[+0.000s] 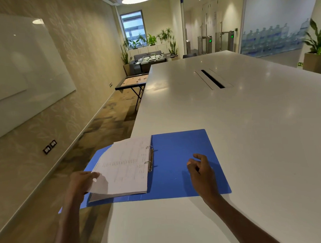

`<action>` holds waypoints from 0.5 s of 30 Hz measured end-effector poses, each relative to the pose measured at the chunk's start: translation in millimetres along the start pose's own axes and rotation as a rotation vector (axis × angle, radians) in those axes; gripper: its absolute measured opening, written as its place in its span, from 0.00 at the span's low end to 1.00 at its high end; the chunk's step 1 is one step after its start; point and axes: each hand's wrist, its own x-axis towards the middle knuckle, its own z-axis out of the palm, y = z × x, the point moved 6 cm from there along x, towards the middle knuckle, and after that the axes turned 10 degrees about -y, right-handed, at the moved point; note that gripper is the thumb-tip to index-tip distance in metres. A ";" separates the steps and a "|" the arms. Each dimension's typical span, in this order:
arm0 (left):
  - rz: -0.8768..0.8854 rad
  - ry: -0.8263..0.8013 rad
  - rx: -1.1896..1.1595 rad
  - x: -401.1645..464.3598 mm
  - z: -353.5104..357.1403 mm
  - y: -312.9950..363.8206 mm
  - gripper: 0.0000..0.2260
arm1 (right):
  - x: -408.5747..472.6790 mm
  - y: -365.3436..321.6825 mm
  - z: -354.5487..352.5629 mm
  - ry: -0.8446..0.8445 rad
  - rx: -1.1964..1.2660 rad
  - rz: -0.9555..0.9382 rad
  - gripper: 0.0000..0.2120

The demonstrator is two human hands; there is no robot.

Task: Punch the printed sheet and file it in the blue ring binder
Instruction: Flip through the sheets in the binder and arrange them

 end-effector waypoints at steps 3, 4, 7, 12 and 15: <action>0.011 0.041 0.185 7.1 5.8 -6.0 0.16 | 0.0 1.1 0.3 0.004 -0.002 -0.001 0.14; 0.012 0.041 0.275 12.1 9.8 -7.9 0.21 | -0.1 1.2 0.2 0.008 -0.007 -0.004 0.13; 0.051 0.027 0.381 8.5 25.9 -1.6 0.32 | -0.4 1.3 0.1 0.010 -0.010 -0.006 0.14; -0.051 -0.060 0.511 40.2 49.1 -20.0 0.66 | -0.5 1.1 -0.4 0.007 0.003 -0.003 0.14; -0.067 -0.103 0.572 40.5 59.7 -18.5 0.71 | -0.7 1.3 -0.3 0.009 0.002 -0.003 0.14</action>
